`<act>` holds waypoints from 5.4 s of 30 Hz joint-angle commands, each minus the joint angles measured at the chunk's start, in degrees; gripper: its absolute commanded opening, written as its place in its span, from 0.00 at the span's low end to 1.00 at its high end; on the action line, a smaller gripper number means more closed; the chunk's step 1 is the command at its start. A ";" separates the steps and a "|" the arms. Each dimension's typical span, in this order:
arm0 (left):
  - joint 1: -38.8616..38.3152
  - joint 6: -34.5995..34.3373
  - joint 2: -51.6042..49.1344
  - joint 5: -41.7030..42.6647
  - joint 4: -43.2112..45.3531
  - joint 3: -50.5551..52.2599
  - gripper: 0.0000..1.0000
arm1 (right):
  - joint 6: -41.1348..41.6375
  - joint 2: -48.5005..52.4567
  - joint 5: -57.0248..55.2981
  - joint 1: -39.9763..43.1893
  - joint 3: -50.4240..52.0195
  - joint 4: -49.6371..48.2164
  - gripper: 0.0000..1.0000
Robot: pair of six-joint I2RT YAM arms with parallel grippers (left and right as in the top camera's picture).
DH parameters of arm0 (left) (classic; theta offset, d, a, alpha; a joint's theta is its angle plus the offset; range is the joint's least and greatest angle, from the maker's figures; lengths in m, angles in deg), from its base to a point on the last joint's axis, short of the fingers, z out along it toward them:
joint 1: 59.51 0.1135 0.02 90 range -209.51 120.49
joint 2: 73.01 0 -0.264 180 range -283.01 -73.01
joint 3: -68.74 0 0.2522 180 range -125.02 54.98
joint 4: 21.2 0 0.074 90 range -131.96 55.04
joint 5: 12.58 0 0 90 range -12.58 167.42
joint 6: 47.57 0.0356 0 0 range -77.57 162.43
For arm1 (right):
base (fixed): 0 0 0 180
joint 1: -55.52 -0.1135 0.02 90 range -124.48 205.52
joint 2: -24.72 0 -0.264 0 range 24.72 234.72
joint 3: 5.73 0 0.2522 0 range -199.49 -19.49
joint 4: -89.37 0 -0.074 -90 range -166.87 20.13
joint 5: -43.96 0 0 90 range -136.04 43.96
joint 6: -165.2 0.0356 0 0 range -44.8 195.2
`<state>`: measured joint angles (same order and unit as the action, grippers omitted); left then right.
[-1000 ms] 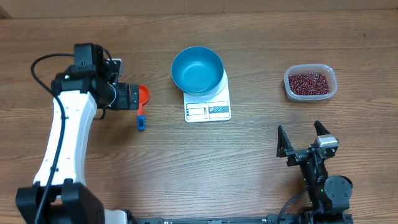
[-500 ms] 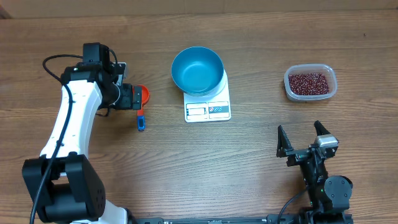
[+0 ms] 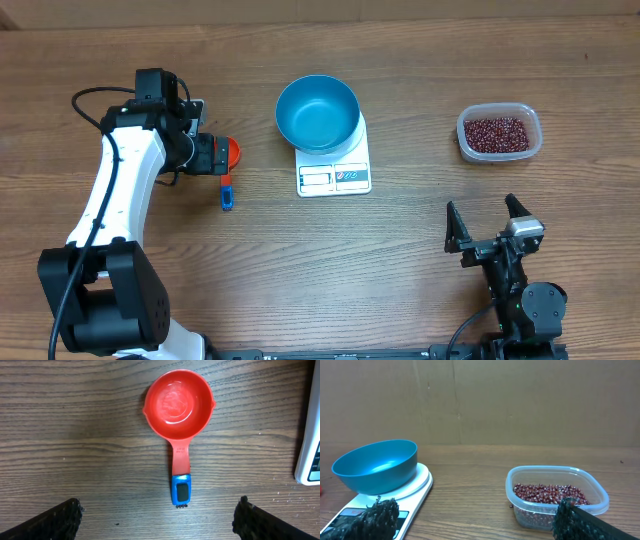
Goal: Scoop item into bowl and weigh 150g on scale
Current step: 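Move the left gripper forward over the red scoop, then lower the left gripper onto the red scoop's cup rim, then close the left gripper on the red scoop rim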
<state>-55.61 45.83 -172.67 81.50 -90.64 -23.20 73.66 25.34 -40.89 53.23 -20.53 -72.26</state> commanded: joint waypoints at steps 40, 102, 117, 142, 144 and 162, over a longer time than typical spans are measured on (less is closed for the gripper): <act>0.26 -2.34 -9.05 -0.92 7.50 -0.70 0.99 | -0.24 -0.50 0.09 -0.33 0.59 -0.20 1.00; 0.31 -6.84 -14.47 -4.66 15.67 -0.68 1.00 | -0.24 -0.48 0.09 -0.33 0.59 -0.20 1.00; 0.20 -6.84 -14.47 -4.50 15.67 -0.28 0.99 | -0.24 -0.48 0.09 -0.33 0.59 -0.20 1.00; 0.20 -6.82 -16.87 -4.68 16.37 0.63 1.00 | -0.24 -0.50 0.09 -0.33 0.59 -0.20 1.00; 0.20 -6.82 -16.87 -4.70 16.61 0.61 1.00 | -0.24 -0.50 0.09 -0.33 0.59 -0.20 1.00; 0.20 -6.80 -16.87 -4.70 16.74 0.61 0.87 | -0.24 -0.50 0.09 -0.33 0.59 -0.20 1.00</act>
<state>-55.61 39.32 -188.69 77.59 -74.09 -23.04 73.69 25.34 -40.91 53.23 -20.53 -72.29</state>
